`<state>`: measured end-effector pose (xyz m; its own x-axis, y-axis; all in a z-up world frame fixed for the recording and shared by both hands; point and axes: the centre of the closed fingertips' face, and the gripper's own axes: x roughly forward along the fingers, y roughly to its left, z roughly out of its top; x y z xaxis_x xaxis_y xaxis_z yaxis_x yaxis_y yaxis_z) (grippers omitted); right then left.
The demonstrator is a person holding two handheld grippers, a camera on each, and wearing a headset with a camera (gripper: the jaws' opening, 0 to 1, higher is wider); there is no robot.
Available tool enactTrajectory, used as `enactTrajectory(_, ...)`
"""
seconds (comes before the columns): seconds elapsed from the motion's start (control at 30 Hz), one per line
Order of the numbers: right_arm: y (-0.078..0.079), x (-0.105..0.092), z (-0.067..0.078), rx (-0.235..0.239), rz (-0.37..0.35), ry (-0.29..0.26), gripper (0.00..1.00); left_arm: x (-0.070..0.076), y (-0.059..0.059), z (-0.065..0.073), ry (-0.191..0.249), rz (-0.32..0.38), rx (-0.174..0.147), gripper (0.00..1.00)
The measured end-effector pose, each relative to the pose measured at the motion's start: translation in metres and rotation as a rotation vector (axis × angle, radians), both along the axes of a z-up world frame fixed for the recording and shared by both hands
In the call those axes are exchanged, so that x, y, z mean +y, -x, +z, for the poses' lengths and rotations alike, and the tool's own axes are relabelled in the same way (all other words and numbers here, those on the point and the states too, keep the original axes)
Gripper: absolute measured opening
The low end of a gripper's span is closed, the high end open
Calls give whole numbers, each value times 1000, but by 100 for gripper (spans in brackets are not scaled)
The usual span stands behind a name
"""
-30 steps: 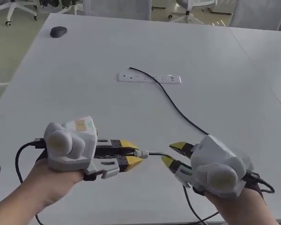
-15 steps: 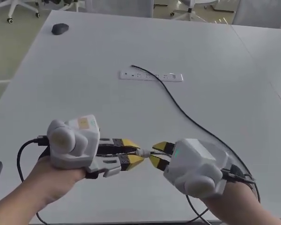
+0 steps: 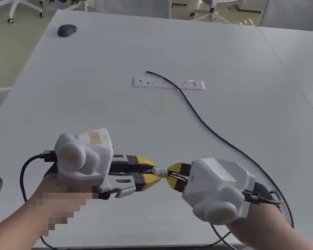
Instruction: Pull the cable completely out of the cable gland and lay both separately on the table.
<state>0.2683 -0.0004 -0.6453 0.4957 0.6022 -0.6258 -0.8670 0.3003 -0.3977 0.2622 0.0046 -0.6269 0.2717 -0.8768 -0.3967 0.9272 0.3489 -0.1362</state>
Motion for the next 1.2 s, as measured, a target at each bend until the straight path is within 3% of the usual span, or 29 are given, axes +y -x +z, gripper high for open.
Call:
enactTrajectory(0.33,-8,-15,-2,62,-103,-56,0,-1,-1,5,22,4,1,15)
enactTrajectory(0.57,-12,-20,-7,178,-222,-171,0,-1,-2,5,21,7,-2,15)
enactTrajectory(1.03,-20,-42,-16,256,-355,-241,1,1,-6,12,41,21,-8,15)
enactTrajectory(1.2,-20,-54,-29,319,-424,-270,0,3,-7,11,38,22,-5,15)
